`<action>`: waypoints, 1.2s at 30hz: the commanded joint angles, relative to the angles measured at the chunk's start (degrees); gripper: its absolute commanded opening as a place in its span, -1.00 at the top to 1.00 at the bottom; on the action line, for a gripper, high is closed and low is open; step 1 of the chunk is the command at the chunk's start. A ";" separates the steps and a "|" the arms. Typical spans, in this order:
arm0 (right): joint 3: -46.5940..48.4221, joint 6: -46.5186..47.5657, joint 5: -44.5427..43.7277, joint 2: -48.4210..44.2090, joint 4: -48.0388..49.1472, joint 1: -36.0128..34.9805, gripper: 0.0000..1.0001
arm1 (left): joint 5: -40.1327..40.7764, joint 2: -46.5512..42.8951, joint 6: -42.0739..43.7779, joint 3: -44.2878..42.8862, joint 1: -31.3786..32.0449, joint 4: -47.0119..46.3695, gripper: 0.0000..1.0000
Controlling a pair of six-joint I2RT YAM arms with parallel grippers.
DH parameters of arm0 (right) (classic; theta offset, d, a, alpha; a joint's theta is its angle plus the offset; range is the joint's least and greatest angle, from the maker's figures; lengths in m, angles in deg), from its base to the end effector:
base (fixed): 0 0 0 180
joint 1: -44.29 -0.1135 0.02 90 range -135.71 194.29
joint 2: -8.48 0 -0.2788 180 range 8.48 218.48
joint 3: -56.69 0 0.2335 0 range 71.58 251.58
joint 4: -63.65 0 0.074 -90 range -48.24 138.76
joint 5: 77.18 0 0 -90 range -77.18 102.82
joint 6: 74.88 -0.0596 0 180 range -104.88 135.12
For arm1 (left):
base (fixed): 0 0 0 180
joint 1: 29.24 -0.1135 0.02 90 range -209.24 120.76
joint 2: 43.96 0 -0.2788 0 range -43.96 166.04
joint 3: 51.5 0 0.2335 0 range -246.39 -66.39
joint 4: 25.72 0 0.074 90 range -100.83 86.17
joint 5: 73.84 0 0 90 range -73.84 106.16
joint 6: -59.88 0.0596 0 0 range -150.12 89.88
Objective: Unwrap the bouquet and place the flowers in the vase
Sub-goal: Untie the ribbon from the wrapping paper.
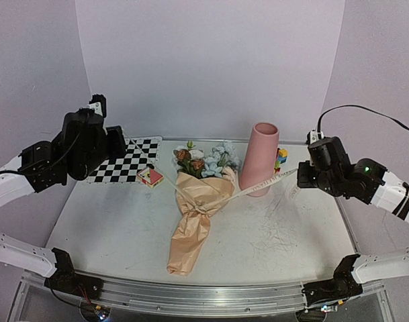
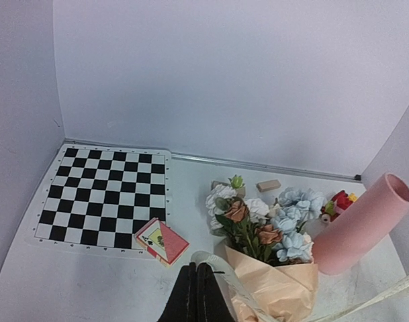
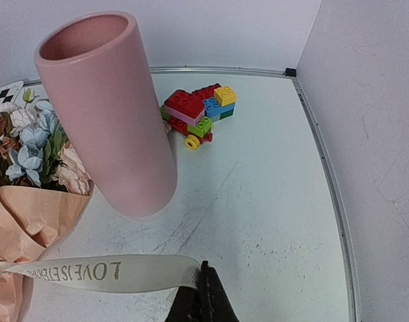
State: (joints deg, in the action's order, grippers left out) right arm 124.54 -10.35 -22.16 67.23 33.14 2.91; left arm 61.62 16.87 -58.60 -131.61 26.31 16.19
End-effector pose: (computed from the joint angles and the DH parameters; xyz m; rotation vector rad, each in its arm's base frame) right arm 0.1879 0.1200 0.3439 0.1368 1.8748 0.2071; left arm 0.1546 -0.1503 0.3895 -0.0667 1.8496 -0.2405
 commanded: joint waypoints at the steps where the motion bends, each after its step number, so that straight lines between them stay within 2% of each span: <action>1: -1.60 -1.24 -1.39 -0.32 -1.27 0.41 0.97 | -2.77 3.17 3.74 -7.80 -0.27 -1.43 1.00; 8: -2.10 -1.27 -2.05 -0.89 -1.30 0.42 0.98 | -4.49 5.76 4.66 -10.75 -0.27 -1.97 1.00; 15: 0.29 1.72 -5.58 -1.87 -3.43 1.43 0.97 | -2.76 4.37 5.75 -10.46 -0.27 -1.96 1.00; 22: 0.76 2.12 -6.98 -2.18 -3.58 1.91 0.97 | -2.82 4.06 10.23 -13.59 -0.27 -1.97 1.00; 36: 4.26 4.66 -10.01 -3.09 -4.66 4.02 0.97 | -1.61 4.18 13.32 -17.66 -0.27 -1.94 1.00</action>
State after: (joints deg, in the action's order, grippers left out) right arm 126.14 -6.99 -28.79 65.02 30.09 5.94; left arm 58.37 22.30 -47.40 -145.91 26.31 15.72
